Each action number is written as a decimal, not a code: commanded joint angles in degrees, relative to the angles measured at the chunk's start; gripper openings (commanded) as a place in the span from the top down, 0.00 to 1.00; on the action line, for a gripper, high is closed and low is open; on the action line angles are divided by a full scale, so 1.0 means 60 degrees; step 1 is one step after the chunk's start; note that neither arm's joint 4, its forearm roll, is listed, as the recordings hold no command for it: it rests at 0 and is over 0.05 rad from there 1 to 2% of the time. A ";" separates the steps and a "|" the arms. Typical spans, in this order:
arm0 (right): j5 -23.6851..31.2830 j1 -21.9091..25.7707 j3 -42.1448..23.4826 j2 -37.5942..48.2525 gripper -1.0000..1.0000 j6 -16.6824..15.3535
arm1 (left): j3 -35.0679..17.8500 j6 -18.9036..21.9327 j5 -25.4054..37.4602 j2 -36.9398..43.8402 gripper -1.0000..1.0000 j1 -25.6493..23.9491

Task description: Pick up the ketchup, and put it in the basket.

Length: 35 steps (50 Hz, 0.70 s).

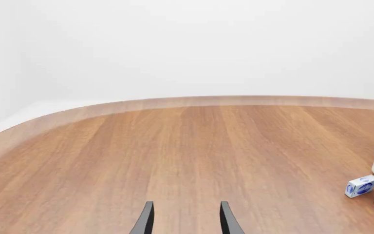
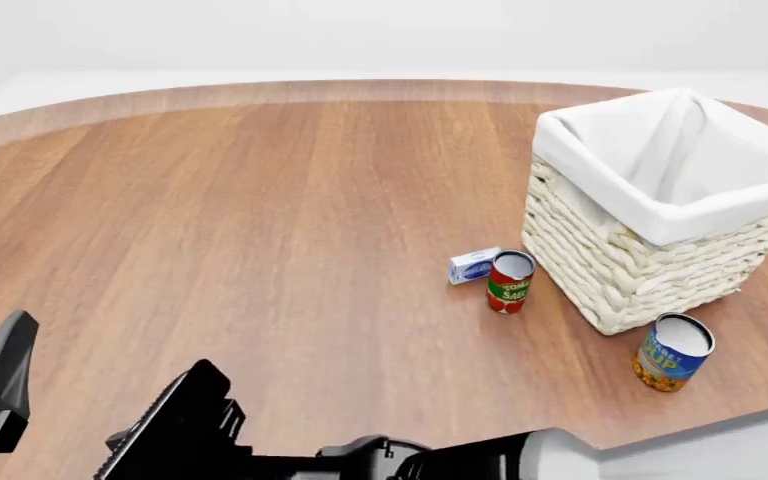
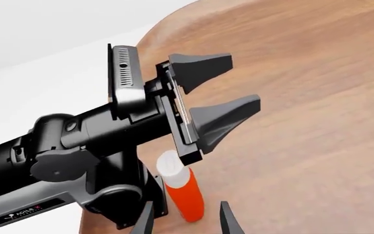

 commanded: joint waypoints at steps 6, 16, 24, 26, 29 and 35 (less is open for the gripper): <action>0.0081 -0.0013 -0.0187 0.0312 0.00 0.0136 | 0.0000 0.0000 0.0000 0.0000 0.00 0.0000; 0.0252 0.0025 -0.0460 0.0482 0.00 0.0074 | 0.0000 0.0000 0.0000 0.0000 0.00 0.0000; 0.0359 0.0061 -0.0646 0.0611 0.00 0.0038 | 0.0000 0.0000 0.0000 0.0000 0.00 0.0000; 0.0396 0.0091 -0.0679 0.0591 0.00 0.0036 | 0.0000 0.0000 0.0000 0.0000 0.00 0.0000; 0.0414 0.0115 -0.0692 0.0573 0.00 0.0047 | 0.0000 0.0000 0.0000 0.0000 0.00 0.0000; 0.0433 0.0159 -0.0707 0.0541 0.00 0.0053 | 0.0000 0.0000 0.0000 0.0000 0.00 0.0000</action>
